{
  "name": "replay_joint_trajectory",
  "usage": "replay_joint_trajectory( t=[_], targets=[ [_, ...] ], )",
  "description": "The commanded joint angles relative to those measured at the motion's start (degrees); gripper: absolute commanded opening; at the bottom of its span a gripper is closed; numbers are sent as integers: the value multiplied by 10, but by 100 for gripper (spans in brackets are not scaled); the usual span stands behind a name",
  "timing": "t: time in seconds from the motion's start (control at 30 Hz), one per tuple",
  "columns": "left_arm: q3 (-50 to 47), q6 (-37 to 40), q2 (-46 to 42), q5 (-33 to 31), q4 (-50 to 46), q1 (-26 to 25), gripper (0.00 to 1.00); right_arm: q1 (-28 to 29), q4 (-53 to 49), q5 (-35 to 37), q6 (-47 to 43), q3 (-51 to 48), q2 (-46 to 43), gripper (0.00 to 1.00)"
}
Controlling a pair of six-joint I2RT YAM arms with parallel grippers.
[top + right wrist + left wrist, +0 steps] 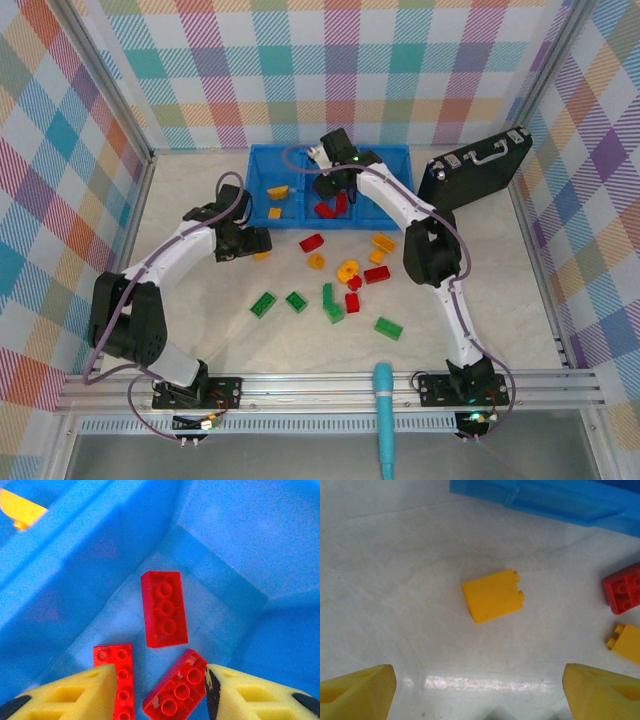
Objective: Sort the legos into containers by color
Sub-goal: Place the lego in the container, then pick up the lego from the middle-left of the table.
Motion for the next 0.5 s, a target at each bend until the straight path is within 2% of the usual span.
replay_joint_trajectory(
  t=[0.0, 0.47],
  targets=[
    [28, 0, 28, 8, 26, 3, 86, -1, 8, -21, 22, -25, -82, 52],
    [30, -69, 126, 7, 100, 3, 86, 8, 7, -32, 96, -228, -296, 60]
  ],
)
